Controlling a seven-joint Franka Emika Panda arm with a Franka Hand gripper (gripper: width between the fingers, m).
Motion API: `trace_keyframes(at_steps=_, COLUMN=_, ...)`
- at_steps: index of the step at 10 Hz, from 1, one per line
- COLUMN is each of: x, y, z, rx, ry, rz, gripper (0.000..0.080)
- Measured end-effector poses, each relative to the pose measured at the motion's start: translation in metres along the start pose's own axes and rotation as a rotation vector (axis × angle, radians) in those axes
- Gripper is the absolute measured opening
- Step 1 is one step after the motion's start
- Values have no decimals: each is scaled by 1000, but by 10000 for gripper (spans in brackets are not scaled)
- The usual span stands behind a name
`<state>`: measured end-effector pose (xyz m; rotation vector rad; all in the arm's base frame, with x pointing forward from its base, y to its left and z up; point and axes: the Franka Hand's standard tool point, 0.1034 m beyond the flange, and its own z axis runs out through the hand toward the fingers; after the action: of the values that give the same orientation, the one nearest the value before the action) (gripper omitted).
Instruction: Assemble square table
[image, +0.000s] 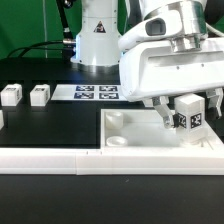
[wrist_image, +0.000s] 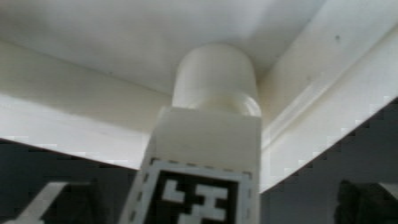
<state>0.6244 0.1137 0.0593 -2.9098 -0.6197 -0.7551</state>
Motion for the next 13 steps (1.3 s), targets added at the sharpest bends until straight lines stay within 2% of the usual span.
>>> trace_keyframes(at_steps=1, x=0, y=0, z=0, rx=3, ry=-7, rz=1, gripper=649)
trace_keyframes(at_steps=3, x=16, y=3, z=-21, rx=44, ry=-116, rz=30, gripper=649)
trace_keyframes(at_steps=4, x=20, y=8, z=-22, rx=41, ry=-114, rz=28, gripper=649)
trace_keyframes(at_steps=6, x=16, y=2, z=-18, rx=112, ry=-277, rz=46, gripper=649)
trace_keyframes(at_steps=8, x=15, y=-1, z=-16, rx=169, ry=-424, rz=64, gripper=649)
trace_keyframes(at_steps=10, x=19, y=-2, z=-15, rx=204, ry=-510, rz=64, gripper=649)
trace_keyframes(at_steps=13, x=21, y=-1, z=-11, rx=204, ry=-507, rz=74, gripper=649)
